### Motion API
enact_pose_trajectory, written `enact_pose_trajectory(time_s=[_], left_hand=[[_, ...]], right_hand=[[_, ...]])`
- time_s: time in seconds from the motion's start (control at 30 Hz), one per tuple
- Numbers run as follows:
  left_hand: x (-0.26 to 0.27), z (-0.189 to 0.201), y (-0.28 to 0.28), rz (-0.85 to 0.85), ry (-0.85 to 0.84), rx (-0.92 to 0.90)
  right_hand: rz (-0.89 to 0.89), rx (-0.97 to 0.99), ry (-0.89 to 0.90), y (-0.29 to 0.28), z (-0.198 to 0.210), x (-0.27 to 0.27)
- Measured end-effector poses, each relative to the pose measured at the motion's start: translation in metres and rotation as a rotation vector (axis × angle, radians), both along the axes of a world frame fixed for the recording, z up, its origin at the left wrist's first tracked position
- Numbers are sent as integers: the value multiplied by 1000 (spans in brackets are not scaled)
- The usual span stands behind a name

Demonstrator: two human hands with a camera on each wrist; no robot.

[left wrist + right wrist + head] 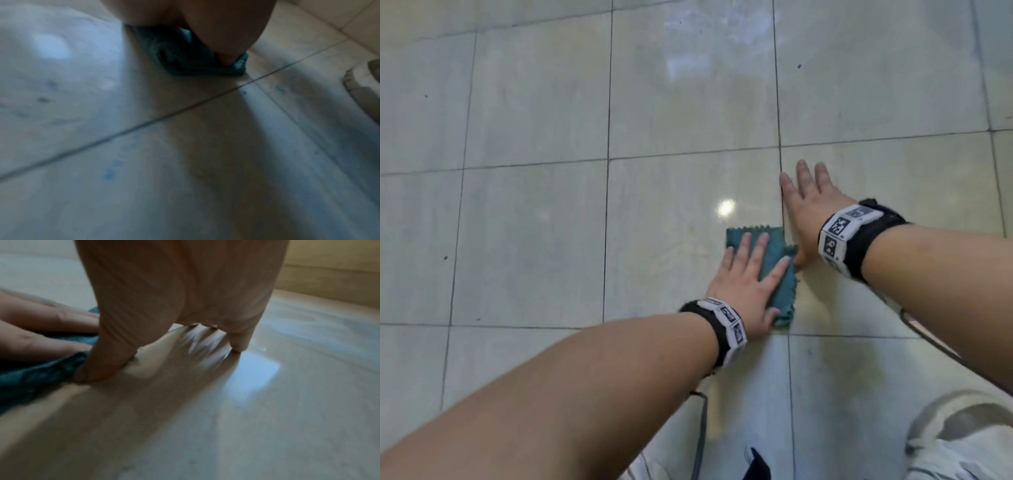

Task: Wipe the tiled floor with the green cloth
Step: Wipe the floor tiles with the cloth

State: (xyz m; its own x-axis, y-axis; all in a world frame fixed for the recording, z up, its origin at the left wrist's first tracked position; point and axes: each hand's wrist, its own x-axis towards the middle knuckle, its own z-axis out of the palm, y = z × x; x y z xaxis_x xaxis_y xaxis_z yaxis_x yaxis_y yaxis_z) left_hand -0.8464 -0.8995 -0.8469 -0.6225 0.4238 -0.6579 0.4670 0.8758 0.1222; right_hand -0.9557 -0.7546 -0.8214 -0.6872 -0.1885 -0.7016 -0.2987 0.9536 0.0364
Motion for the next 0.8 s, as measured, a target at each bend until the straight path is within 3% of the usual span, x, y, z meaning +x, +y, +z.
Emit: enact_pose_trajectory(time_s=[0.17, 0.4, 0.6, 0.7, 0.8], left_hand=[[-2, -1, -8, 5, 37, 14], [5, 4, -65, 294, 63, -98], [24, 6, -40, 288, 16, -72], [13, 12, -28, 249, 4, -43], [-13, 35, -11, 313, 20, -13]], right_hand=[[41, 22, 15, 5, 2, 5], [50, 13, 16, 7, -4, 11], [84, 26, 34, 11, -4, 11], [92, 23, 28, 11, -2, 8], [102, 23, -15, 7, 14, 1]])
